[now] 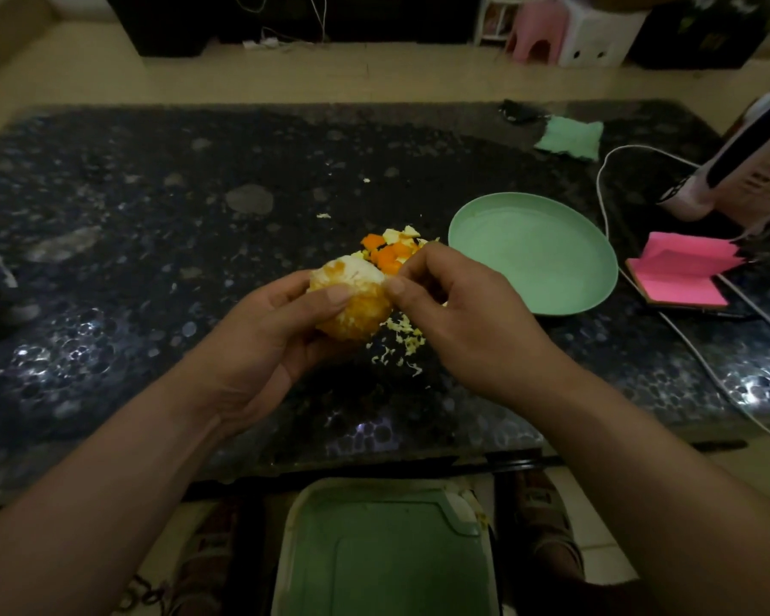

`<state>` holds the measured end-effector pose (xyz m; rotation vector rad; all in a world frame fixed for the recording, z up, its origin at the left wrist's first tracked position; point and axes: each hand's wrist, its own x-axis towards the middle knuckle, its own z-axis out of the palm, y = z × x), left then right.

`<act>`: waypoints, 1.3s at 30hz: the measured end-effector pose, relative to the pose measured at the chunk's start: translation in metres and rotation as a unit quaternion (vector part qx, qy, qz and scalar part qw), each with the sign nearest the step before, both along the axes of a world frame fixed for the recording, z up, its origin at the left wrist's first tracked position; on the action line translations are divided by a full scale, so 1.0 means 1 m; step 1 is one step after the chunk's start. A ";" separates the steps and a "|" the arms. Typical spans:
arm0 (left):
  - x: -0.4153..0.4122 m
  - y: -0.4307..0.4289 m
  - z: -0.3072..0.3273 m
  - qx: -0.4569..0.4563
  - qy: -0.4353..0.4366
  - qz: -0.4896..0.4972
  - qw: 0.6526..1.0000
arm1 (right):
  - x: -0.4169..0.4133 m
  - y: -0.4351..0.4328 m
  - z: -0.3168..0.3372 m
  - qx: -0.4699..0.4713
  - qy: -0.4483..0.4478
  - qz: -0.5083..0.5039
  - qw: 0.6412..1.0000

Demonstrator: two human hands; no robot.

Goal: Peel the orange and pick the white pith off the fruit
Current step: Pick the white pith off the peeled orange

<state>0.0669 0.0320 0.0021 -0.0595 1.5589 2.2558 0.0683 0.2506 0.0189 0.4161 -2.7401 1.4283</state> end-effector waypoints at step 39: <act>0.000 -0.006 0.002 0.012 0.017 -0.040 0.999 | -0.005 0.012 -0.001 0.010 0.024 -0.041 0.999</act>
